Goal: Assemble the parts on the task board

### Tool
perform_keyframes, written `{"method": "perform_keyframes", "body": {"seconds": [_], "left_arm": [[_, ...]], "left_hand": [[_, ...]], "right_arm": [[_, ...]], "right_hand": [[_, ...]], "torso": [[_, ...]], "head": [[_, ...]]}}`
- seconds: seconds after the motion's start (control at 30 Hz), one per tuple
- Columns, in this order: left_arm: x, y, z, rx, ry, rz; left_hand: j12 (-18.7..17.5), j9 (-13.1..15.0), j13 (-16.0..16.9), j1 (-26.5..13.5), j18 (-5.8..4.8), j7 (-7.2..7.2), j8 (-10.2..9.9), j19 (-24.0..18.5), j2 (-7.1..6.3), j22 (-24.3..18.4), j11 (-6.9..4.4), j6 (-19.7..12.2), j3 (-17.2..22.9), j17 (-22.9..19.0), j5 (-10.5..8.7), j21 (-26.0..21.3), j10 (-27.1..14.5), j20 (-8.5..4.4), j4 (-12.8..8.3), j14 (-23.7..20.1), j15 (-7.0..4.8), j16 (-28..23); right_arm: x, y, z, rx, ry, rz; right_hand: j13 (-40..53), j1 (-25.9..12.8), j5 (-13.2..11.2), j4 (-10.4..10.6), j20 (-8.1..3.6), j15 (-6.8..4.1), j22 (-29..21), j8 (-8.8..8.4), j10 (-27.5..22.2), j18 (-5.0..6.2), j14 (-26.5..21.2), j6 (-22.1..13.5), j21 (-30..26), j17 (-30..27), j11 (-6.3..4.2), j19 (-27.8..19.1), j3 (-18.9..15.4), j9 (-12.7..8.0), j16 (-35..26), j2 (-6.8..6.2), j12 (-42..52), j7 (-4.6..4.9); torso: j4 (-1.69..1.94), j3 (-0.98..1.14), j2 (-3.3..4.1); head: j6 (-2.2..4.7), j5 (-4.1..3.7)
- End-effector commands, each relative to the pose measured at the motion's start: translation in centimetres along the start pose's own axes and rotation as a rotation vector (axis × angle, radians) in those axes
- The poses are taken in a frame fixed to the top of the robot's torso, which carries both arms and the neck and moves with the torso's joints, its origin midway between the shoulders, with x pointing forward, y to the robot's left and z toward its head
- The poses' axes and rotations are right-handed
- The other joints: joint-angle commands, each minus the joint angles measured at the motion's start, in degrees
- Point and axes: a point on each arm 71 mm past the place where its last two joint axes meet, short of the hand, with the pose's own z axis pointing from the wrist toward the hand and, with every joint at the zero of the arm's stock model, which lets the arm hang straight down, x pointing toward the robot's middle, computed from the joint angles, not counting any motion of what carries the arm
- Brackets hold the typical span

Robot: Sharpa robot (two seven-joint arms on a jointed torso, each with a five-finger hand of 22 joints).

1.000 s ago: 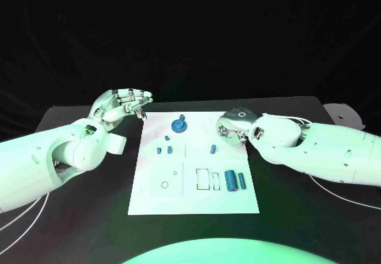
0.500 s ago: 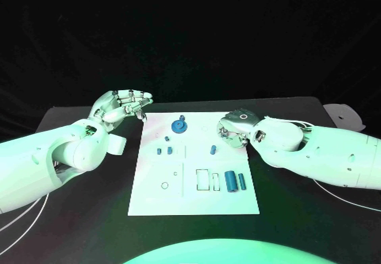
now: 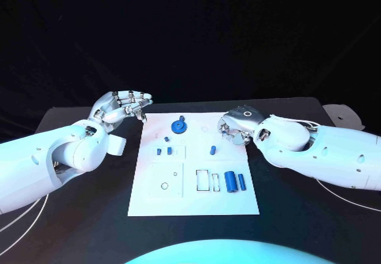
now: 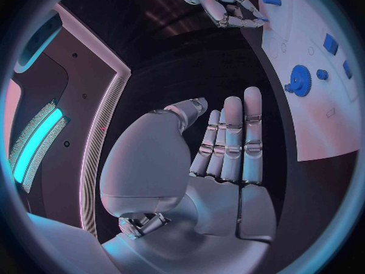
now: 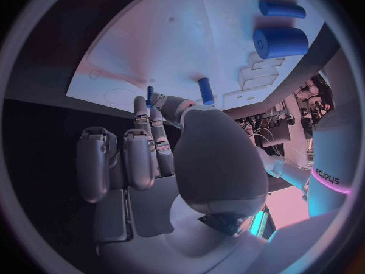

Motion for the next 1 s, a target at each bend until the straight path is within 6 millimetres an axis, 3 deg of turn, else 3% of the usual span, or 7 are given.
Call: {"method": "perform_keyframes", "body": {"seconds": [0.03,0.27,0.37,0.57,0.67,0.87,1.0], "left_arm": [[0.1,0.0,0.0,0.001,-0.002,-0.005],[0.1,0.0,0.1,-0.001,-0.001,-0.005],[0.2,0.0,0.1,-0.001,0.001,-0.006],[0.4,0.0,0.2,0.0,0.005,-0.008],[0.5,0.0,0.3,0.0,0.008,-0.01],[0.8,0.1,0.5,-0.001,0.014,-0.015],[1.1,0.1,0.7,-0.002,0.019,-0.018]], "left_hand": [[0.18,-0.03,-0.06,0.49,0.35,0.17,-0.13,0.19,-0.07,-0.08,0.02,-0.18,-0.09,-0.08,0.34,-0.31,-0.49,0.09,-0.27,-0.56,-0.03,-0.34],[0.19,-0.04,-0.08,0.46,0.34,0.21,-0.16,0.16,-0.08,-0.11,0.05,-0.25,-0.12,-0.09,0.34,-0.35,-0.58,0.11,-0.26,-0.62,0.0,-0.35],[0.19,-0.04,-0.08,0.46,0.34,0.21,-0.16,0.16,-0.08,-0.11,0.05,-0.25,-0.12,-0.09,0.34,-0.35,-0.58,0.11,-0.26,-0.62,0.0,-0.35],[0.19,-0.04,-0.08,0.46,0.34,0.21,-0.16,0.16,-0.08,-0.11,0.05,-0.25,-0.12,-0.09,0.34,-0.35,-0.58,0.11,-0.26,-0.62,0.0,-0.35],[0.2,-0.05,-0.08,0.44,0.34,0.23,-0.18,0.15,-0.06,-0.12,0.07,-0.28,-0.14,-0.09,0.35,-0.37,-0.63,0.13,-0.25,-0.65,0.02,-0.35],[0.2,-0.05,-0.08,0.44,0.34,0.23,-0.18,0.15,-0.06,-0.12,0.07,-0.28,-0.14,-0.09,0.35,-0.37,-0.63,0.13,-0.25,-0.65,0.02,-0.35],[0.22,-0.05,-0.09,0.42,0.34,0.24,-0.18,0.14,-0.03,-0.14,0.08,-0.29,-0.15,-0.09,0.35,-0.39,-0.66,0.15,-0.24,-0.68,0.04,-0.34]], "right_arm": [[-0.7,0.4,-0.3,-0.007,-0.037,0.018],[-2.1,2.8,-1.0,-0.071,-0.086,0.076],[-2.9,4.8,-1.1,-0.127,-0.112,0.106],[-3.5,8.4,-0.7,-0.22,-0.134,0.159],[-3.3,10.0,-0.3,-0.261,-0.134,0.184],[-2.1,12.3,0.1,-0.312,-0.117,0.223],[-0.8,13.7,0.4,-0.337,-0.094,0.248]], "right_hand": [[-0.03,0.32,0.19,-2.16,-0.02,-0.18,10.69,0.27,2.49,-0.41,2.49,0.31,0.37,-0.06,-1.94,1.64,2.52,0.06,-0.02,1.02,-0.03,-0.01],[-0.01,0.27,0.21,-2.29,-0.01,-0.17,10.81,0.25,2.49,-0.46,2.5,0.29,0.59,-0.01,-1.94,1.74,2.61,0.06,0.03,0.95,-0.13,0.0],[-0.01,0.25,0.25,-2.37,-0.01,-0.17,10.89,0.23,2.48,-0.49,2.51,0.27,0.75,0.02,-1.93,1.81,2.68,0.05,0.05,0.93,-0.2,0.01],[0.0,0.21,0.31,-2.46,-0.01,-0.16,10.93,0.19,2.46,-0.5,2.51,0.24,0.79,0.01,-1.9,1.82,2.78,0.04,0.06,0.91,-0.29,0.03],[0.01,0.16,0.34,-2.51,0.0,-0.14,10.91,0.16,2.45,-0.48,2.51,0.2,0.73,0.0,-1.88,1.78,2.84,0.03,0.06,0.91,-0.36,0.06],[0.02,0.12,0.42,-2.58,0.01,-0.12,10.92,0.12,2.43,-0.48,2.52,0.14,0.72,0.0,-1.85,1.77,2.95,0.02,0.08,0.94,-0.46,0.09],[0.02,0.11,0.46,-2.64,0.02,-0.12,10.93,0.09,2.42,-0.48,2.51,0.11,0.71,-0.01,-1.84,1.76,3.01,0.01,0.07,0.96,-0.5,0.09]], "torso": [[-0.03,0.0,0.01],[-0.12,0.03,-0.01],[-0.05,0.05,0.02],[0.0,0.0,-0.02],[0.04,-0.06,-0.01],[-0.02,0.01,0.0],[0.02,-0.06,0.04]], "head": [[-0.07,0.12],[-0.1,1.01],[-0.03,1.76],[-0.21,3.78],[-0.41,5.3],[-1.34,7.89],[-1.72,8.8]]}}
